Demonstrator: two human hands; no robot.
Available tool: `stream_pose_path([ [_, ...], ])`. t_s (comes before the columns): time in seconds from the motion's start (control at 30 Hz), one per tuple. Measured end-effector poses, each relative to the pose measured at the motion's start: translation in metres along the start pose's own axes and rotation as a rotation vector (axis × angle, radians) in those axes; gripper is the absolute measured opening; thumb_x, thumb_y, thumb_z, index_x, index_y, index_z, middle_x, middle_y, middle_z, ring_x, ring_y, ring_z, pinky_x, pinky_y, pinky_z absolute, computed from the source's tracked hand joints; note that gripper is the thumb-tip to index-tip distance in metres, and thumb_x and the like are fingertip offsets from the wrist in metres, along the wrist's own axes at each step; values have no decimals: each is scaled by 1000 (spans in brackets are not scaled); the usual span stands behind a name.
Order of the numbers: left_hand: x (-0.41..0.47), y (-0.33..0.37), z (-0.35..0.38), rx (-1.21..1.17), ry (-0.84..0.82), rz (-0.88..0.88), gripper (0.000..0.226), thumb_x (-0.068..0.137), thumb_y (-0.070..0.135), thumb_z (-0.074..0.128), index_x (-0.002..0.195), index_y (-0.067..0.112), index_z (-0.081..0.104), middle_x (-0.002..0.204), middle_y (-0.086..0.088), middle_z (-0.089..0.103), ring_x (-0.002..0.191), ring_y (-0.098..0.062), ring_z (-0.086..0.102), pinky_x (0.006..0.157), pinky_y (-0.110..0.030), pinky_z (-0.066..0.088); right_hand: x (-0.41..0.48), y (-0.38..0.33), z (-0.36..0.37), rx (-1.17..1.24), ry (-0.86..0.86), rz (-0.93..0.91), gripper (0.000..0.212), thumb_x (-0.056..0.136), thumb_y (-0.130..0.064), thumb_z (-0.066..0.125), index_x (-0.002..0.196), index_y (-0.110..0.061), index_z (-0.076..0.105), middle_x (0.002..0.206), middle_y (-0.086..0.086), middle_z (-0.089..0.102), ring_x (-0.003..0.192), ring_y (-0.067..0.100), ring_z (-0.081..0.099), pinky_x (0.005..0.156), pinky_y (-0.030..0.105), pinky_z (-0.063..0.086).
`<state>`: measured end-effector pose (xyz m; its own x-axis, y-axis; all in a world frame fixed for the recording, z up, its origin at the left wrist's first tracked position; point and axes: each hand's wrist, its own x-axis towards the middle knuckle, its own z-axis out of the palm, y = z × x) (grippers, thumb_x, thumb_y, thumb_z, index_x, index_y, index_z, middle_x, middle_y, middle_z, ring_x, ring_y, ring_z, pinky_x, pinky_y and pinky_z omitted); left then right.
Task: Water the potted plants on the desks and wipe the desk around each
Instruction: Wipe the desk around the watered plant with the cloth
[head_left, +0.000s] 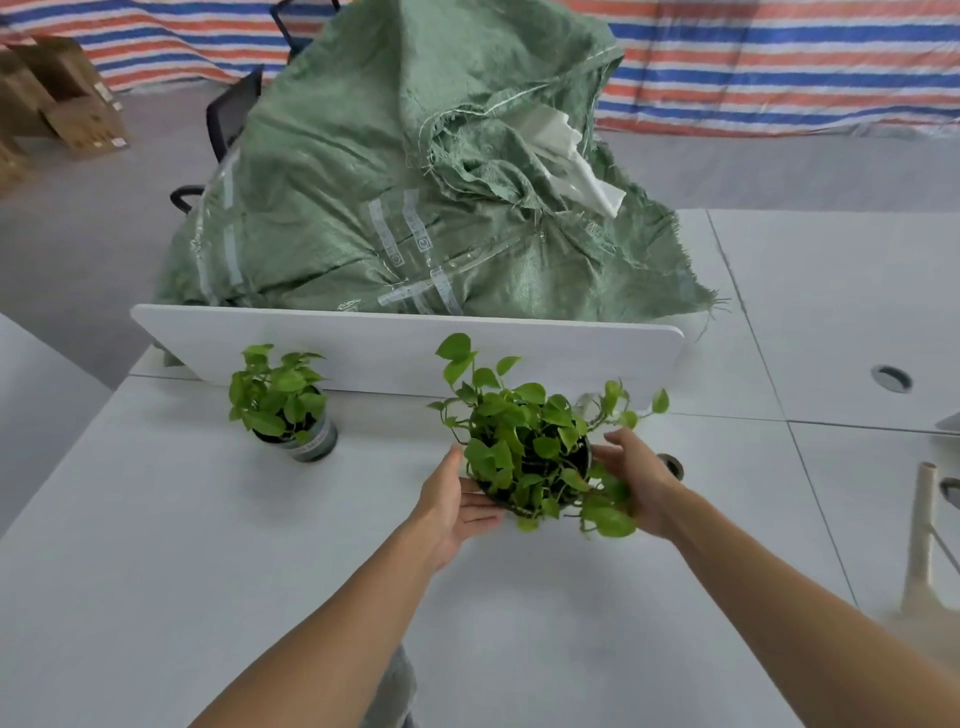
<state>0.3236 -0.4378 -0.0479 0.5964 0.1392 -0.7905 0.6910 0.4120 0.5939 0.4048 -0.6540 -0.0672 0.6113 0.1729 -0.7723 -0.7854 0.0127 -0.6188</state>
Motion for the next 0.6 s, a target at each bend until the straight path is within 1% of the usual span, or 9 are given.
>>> stream_pose_path([
  [0.07, 0, 2, 6, -51, -15, -29, 64, 99, 54, 34, 103, -6, 54, 102, -27, 64, 105, -40, 63, 100, -50, 47, 9, -16, -3, -27, 35, -7, 47, 102, -38, 38, 114, -3, 66, 108, 14, 71, 85, 33, 64, 72, 39, 53],
  [0.13, 3, 6, 13, -100, -16, -44, 69, 99, 55, 32, 117, -9, 51, 103, -26, 63, 109, -40, 61, 102, -49, 45, 16, -29, -6, -53, 41, -7, 47, 102, -39, 38, 113, -3, 66, 109, 15, 70, 87, 34, 65, 81, 46, 56],
  [0.2, 5, 10, 19, -134, -24, -45, 73, 100, 54, 33, 127, -12, 45, 103, -25, 61, 111, -40, 59, 104, -49, 44, 23, -36, -6, -48, 49, -24, 47, 101, -39, 38, 108, -3, 67, 105, 15, 71, 87, 36, 65, 87, 51, 55],
  [0.27, 8, 15, 24, -161, -33, -44, 74, 100, 54, 33, 131, -12, 42, 111, -27, 60, 109, -39, 59, 103, -50, 44, 28, -42, -7, -34, 55, -14, 48, 100, -40, 39, 101, -4, 70, 97, 13, 73, 84, 36, 63, 89, 52, 53],
  [0.33, 12, 19, 24, -159, -38, -46, 74, 100, 54, 32, 132, -12, 43, 121, -29, 58, 108, -38, 60, 99, -49, 46, 33, -45, -8, -5, 61, -13, 50, 97, -43, 41, 99, -5, 74, 98, 15, 70, 89, 37, 58, 93, 54, 49],
  [0.43, 18, 17, 14, -104, -53, -50, 66, 100, 52, 32, 125, -6, 48, 122, -27, 59, 110, -38, 60, 98, -51, 47, 36, -36, -13, 46, 71, -13, 51, 99, -48, 43, 108, -5, 70, 99, 15, 70, 83, 35, 63, 78, 44, 52],
  [0.5, 19, 10, 1, -1, 4, -10, 55, 101, 47, 35, 116, -2, 54, 115, -23, 63, 106, -35, 63, 95, -49, 50, 35, -20, -18, 75, 130, -30, 46, 100, -47, 45, 112, -7, 66, 101, 14, 71, 82, 33, 67, 71, 41, 56],
  [0.53, 17, 5, -9, 73, 70, 35, 50, 102, 43, 38, 111, -2, 57, 108, -21, 66, 99, -33, 65, 90, -46, 53, 31, -9, -19, 81, 191, -32, 42, 102, -43, 45, 113, -7, 65, 100, 14, 71, 81, 32, 68, 70, 41, 57],
  [0.6, 10, -9, -35, 217, 239, 154, 38, 101, 29, 46, 98, -4, 64, 89, -18, 68, 75, -28, 67, 70, -37, 57, 25, 17, -21, 99, 293, -38, 34, 104, -32, 43, 114, -5, 62, 97, 15, 72, 77, 29, 69, 66, 38, 57],
])
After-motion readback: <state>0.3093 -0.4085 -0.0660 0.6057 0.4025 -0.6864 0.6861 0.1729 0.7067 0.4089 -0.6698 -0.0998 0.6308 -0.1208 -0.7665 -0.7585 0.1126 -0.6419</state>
